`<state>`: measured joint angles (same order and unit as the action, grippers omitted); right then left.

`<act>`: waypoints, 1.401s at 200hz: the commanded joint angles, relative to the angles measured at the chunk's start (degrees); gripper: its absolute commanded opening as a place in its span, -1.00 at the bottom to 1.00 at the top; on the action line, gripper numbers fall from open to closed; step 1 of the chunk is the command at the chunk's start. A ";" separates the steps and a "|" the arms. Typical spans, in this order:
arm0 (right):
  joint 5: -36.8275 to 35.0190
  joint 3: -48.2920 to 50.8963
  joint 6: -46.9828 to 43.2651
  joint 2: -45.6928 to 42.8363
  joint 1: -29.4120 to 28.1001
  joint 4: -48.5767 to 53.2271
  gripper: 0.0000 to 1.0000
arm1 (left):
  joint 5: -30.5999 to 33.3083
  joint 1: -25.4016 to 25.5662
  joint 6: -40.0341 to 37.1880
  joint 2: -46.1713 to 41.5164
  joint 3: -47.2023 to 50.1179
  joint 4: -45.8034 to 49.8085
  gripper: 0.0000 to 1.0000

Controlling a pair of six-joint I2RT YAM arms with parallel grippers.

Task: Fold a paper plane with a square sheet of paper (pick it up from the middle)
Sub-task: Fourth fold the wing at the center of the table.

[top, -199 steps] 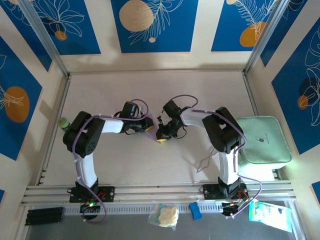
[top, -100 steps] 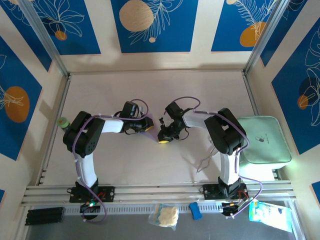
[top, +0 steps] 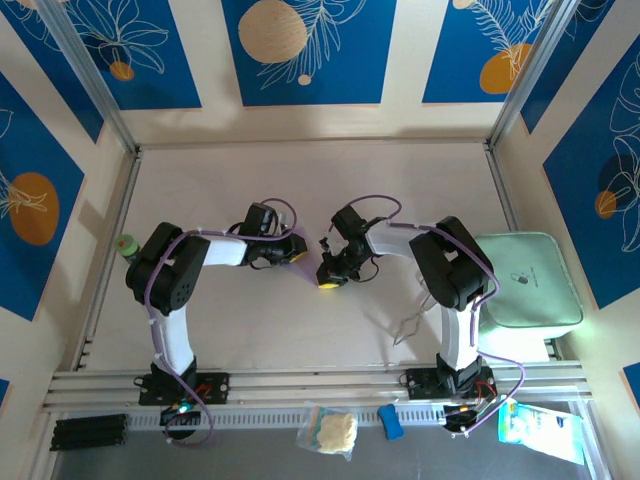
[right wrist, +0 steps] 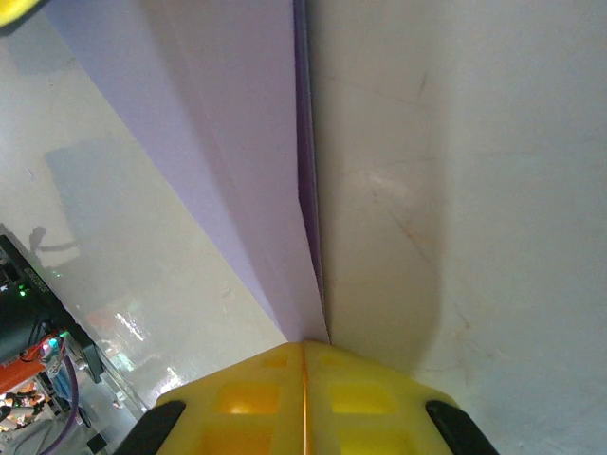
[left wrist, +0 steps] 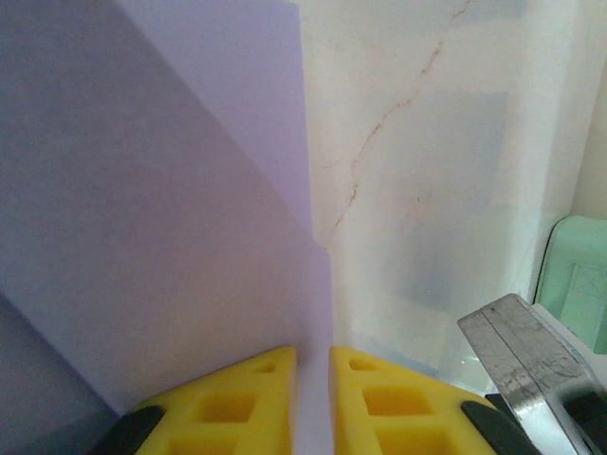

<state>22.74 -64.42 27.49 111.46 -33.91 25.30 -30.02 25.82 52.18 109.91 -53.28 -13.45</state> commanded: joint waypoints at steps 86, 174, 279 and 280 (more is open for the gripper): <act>-1.39 -3.73 2.87 -1.10 -0.36 -3.62 -0.82 | 1.52 -1.04 0.57 1.46 2.46 1.52 -0.63; -5.79 -4.67 0.80 4.30 -1.04 1.38 -0.82 | 0.07 -0.95 0.95 0.35 1.65 1.08 -0.62; -12.19 -0.48 -3.63 5.21 -1.34 7.76 -0.84 | -0.76 -6.28 -9.52 4.09 -5.35 8.27 -0.61; -12.19 -0.46 -3.61 5.19 -1.34 7.80 -0.84 | -0.80 -6.38 -9.58 4.13 -5.44 8.27 -0.60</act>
<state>16.86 -69.12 25.87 113.89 -35.14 24.45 -32.25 22.55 46.52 111.00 -56.62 -7.92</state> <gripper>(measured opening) 0.081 0.197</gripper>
